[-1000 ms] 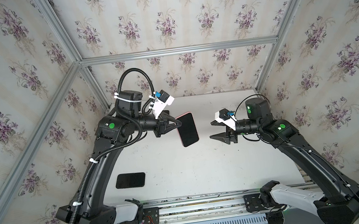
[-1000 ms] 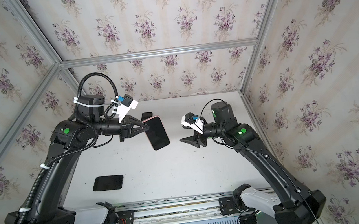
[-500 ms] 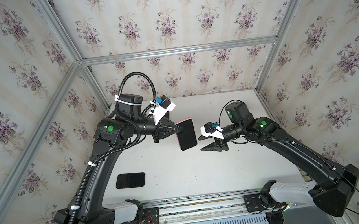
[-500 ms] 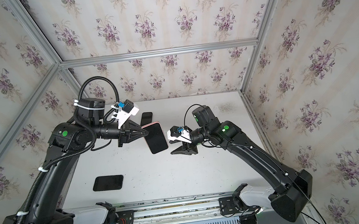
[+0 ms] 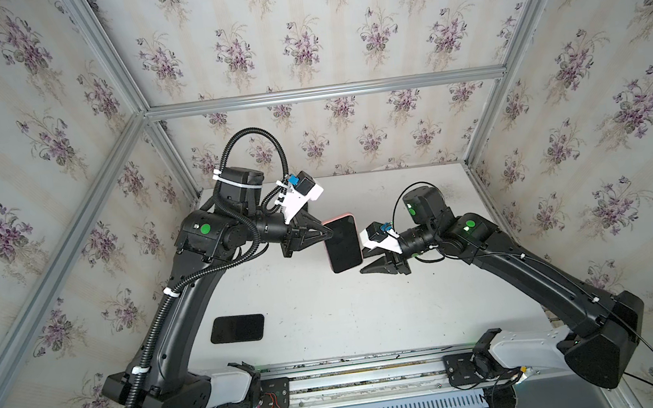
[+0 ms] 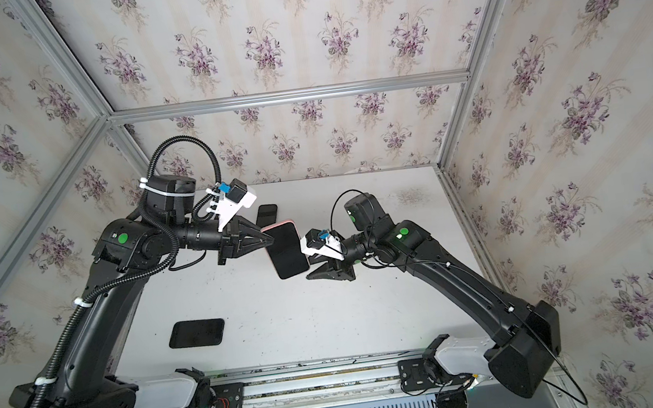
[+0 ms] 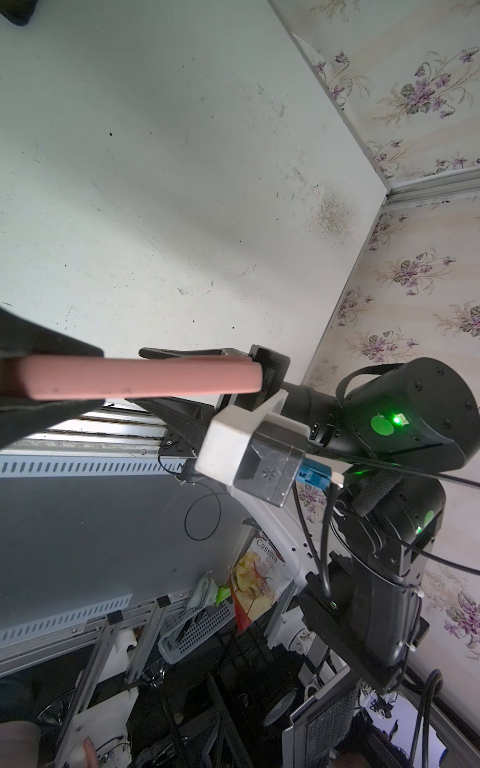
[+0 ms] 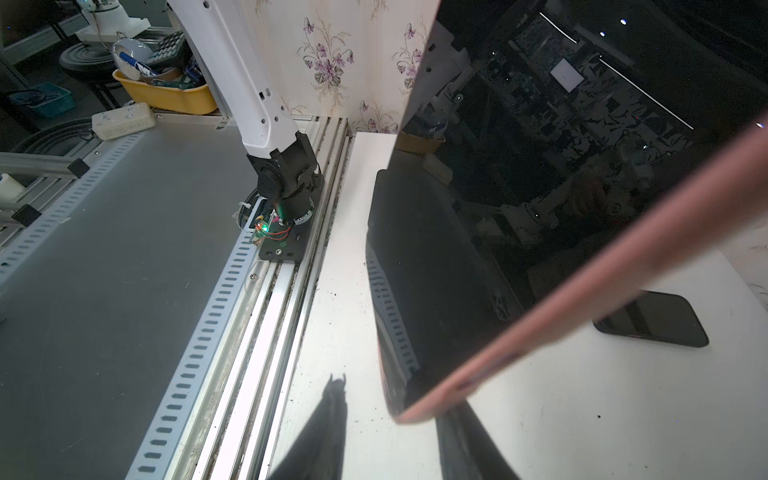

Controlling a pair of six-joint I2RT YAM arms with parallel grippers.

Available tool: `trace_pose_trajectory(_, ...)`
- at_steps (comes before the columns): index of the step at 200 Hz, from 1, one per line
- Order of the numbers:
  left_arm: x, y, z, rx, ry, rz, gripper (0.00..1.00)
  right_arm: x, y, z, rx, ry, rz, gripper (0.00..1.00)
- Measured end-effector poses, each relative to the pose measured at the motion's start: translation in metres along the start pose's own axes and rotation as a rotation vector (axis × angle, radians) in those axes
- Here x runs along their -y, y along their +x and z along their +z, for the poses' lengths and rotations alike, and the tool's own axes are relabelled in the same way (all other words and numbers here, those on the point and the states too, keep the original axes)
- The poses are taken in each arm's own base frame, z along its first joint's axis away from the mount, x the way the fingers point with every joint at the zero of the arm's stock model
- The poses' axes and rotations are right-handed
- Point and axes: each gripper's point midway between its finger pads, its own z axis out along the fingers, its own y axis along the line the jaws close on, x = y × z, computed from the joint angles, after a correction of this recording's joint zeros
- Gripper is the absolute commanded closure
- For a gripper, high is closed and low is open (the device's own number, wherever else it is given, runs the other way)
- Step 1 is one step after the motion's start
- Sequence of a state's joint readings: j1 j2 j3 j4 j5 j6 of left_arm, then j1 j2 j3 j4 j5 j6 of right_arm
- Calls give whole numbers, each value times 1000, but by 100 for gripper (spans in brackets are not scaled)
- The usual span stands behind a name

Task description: Take the phone out of the phone case

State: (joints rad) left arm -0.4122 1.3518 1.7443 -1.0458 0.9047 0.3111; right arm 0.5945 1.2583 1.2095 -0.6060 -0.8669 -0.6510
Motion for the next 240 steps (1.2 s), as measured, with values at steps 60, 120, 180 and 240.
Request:
trace_pose_trajectory(60, 1, -1, 1, 3, 12, 0, 100, 0, 0, 0, 1, -2, -4, 76)
trace_pose_trajectory(120, 3, -3, 0, 8, 18, 10, 100, -2, 2, 0, -4, -8, -21, 85)
trace_pose_trajectory(180, 9, -3, 5, 4, 52, 19, 100, -8, 5, -1, -15, -34, -15, 100)
trace_pose_trajectory(240, 11, -4, 14, 1, 86, 7, 100, -11, 9, -2, -32, -40, -17, 100)
